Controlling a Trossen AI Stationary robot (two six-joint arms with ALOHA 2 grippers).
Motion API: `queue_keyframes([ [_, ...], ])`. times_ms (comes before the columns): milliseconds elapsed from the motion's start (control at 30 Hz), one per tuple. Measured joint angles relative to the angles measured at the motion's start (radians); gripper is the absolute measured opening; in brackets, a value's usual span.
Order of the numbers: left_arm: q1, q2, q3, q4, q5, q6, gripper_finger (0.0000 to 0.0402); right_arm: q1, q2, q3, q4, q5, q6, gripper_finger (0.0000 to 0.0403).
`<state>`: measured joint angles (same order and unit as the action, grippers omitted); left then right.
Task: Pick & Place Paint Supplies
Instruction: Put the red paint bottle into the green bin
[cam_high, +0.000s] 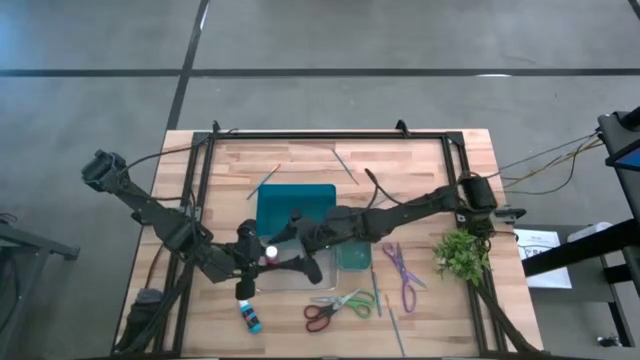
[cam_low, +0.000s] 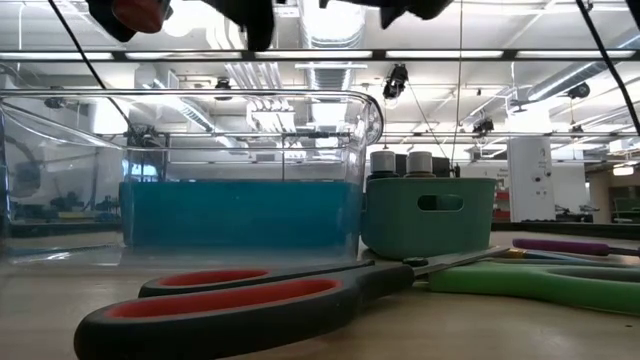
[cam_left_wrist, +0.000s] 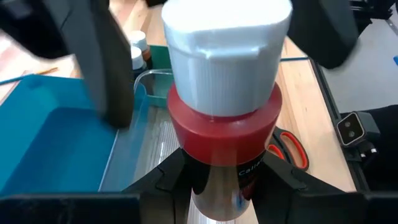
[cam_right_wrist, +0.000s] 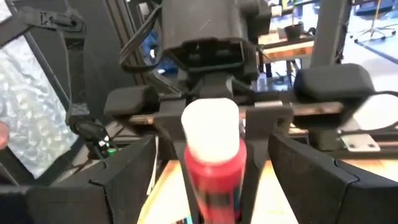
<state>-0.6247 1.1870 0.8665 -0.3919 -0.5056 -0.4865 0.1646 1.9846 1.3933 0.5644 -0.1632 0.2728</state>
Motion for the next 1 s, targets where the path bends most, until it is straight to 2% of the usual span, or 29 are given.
queue_keyframes([
  [167,0.0,0.0,0.0,-0.001,0.0,0.0,0.013,-0.005,0.032,0.049,-0.01,-0.046,0.0,0.0309],
  [1000,0.001,0.0,-0.002,0.014,0.0,0.0,0.013,-0.013,0.023,0.042,-0.009,-0.017,-0.026,0.0308],
])
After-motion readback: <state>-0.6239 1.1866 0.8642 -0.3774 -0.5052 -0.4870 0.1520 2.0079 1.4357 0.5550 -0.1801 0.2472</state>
